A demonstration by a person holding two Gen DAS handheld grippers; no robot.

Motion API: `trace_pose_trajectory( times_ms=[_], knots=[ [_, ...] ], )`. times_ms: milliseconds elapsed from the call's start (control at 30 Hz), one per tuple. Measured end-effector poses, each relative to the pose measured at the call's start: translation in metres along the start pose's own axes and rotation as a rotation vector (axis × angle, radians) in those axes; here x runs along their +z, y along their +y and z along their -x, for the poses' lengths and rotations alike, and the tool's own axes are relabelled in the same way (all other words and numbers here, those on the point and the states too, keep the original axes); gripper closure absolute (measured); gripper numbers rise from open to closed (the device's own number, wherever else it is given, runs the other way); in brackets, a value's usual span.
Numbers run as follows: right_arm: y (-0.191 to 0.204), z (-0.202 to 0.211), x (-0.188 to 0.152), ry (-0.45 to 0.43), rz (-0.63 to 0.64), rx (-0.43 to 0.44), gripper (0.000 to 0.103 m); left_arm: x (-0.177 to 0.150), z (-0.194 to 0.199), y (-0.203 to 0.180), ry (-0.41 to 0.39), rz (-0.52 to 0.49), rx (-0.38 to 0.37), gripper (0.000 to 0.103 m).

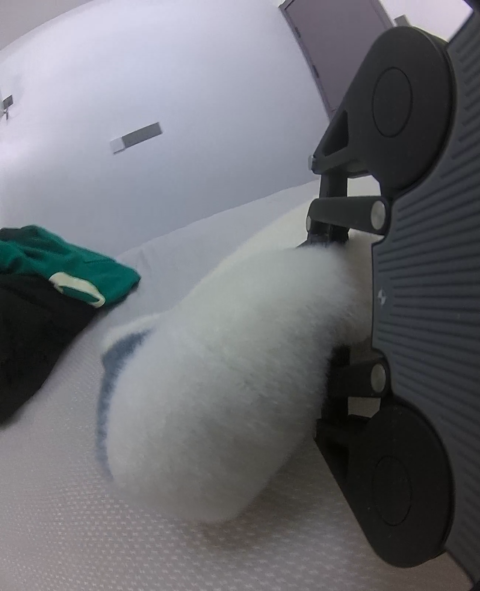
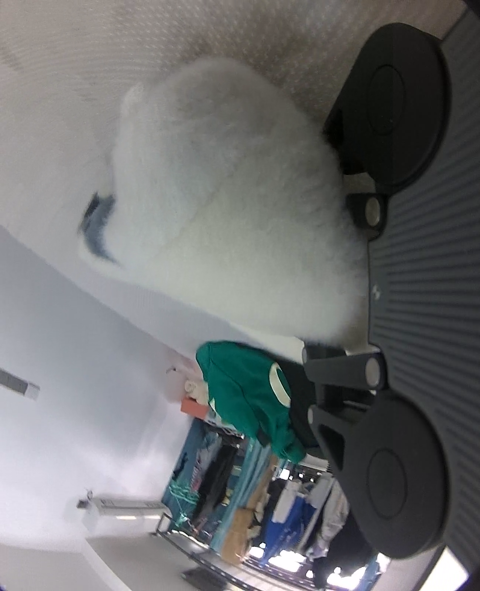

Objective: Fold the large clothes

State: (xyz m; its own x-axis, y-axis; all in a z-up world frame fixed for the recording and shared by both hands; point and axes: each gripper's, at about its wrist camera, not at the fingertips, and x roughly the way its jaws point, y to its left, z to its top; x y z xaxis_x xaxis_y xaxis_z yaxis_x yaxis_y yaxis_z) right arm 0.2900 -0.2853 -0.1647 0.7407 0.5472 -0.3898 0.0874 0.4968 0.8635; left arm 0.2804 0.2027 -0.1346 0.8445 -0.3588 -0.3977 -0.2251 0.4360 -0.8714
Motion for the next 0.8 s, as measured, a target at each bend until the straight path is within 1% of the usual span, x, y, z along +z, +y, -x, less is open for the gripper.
trace_pose_trajectory(
  times_ms=[100,167,267,367,467,567,667,800],
  knots=[
    [0.010,0.020,0.006,-0.010,0.030,0.012,0.063,-0.007,0.010,-0.013,0.022,-0.010,-0.026,0.058],
    [0.017,0.030,0.013,-0.025,0.055,0.017,0.063,-0.012,0.015,-0.030,0.036,-0.044,-0.042,0.058],
    [0.025,0.045,0.027,-0.042,0.064,0.031,0.063,-0.016,0.018,-0.061,0.038,-0.088,-0.074,0.058],
    [0.033,0.053,0.046,-0.065,0.051,0.042,0.063,-0.021,0.011,-0.101,0.054,-0.119,-0.095,0.058],
    [0.040,0.068,0.073,-0.103,0.059,0.042,0.063,-0.023,-0.006,-0.146,0.075,-0.151,-0.108,0.058],
    [0.048,0.078,0.107,-0.147,0.061,0.051,0.063,-0.024,-0.033,-0.193,0.091,-0.182,-0.131,0.058],
    [0.059,0.078,0.139,-0.192,0.059,0.048,0.062,-0.029,-0.066,-0.239,0.108,-0.198,-0.141,0.058],
    [0.057,0.077,0.188,-0.239,0.069,0.039,0.062,-0.034,-0.123,-0.294,0.138,-0.209,-0.165,0.058]
  ],
)
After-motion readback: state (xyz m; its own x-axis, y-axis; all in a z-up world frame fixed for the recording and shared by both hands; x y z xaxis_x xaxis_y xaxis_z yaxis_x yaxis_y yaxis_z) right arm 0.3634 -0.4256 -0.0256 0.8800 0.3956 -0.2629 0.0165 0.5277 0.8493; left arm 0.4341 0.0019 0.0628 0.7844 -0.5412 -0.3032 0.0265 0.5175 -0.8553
